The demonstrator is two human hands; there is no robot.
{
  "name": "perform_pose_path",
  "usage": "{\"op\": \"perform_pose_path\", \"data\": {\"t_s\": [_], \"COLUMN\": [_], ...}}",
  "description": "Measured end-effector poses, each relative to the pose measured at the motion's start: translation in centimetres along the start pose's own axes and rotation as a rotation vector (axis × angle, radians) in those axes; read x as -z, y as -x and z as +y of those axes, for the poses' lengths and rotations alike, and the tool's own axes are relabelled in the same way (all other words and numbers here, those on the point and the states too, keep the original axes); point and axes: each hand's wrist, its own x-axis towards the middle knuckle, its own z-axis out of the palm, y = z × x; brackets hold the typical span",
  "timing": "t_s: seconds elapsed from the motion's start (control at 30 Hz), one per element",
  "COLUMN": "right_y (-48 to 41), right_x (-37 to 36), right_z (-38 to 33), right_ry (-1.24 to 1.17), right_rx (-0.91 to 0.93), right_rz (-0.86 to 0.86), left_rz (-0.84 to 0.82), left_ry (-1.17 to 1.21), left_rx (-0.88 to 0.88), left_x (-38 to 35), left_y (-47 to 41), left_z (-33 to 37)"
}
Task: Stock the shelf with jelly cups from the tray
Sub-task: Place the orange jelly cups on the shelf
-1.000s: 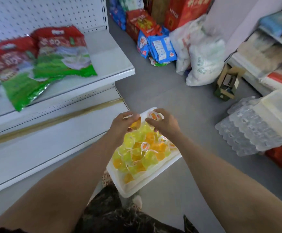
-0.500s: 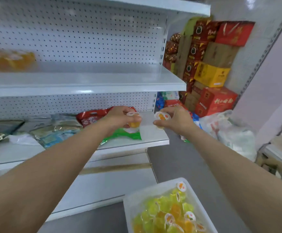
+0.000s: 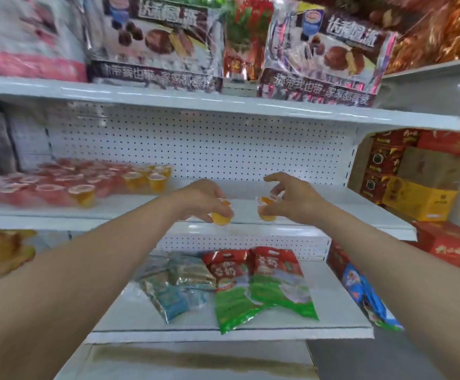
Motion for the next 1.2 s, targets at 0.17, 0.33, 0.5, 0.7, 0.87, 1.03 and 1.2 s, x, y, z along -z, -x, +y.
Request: {"op": "perform_pose_path", "data": {"t_s": [0.17, 0.33, 0.5, 0.7, 0.87, 1.03, 1.2], "right_y": [-7.2, -13.5, -17.7, -20.8, -21.9, -22.5, -22.9], "right_x": [-5.4, -11.6, -17.0, -20.7, -22.1, -22.5, -22.9], "right_z": [-7.3, -12.4, -15.5, -17.2, -17.5, -17.3, -17.0], "right_ry": [0.004, -0.044, 0.009, 0.055, 0.073, 0.063, 0.07], "right_rx": [0.062, 0.066, 0.052, 0.032, 0.016, -0.006, -0.021], "right_rz": [-0.075, -0.121, -0.187, -0.223, -0.226, -0.212, -0.2], "left_rz": [0.058, 0.073, 0.012, -0.014, 0.003, 0.038, 0.025], "left_ry": [-0.302, -0.557, -0.685, -0.745, -0.741, -0.737, -0.736], "left_rx": [0.025, 0.112, 0.155, 0.115, 0.105, 0.108, 0.118], "left_x": [10.6, 18.8, 23.1, 24.7, 24.9, 24.8, 24.2], "left_y": [-2.0, -3.9, -6.6, -8.6, -9.4, -10.3, -10.6], "left_z": [-4.5, -8.1, -12.2, -15.3, -16.6, -17.3, -17.5]}}
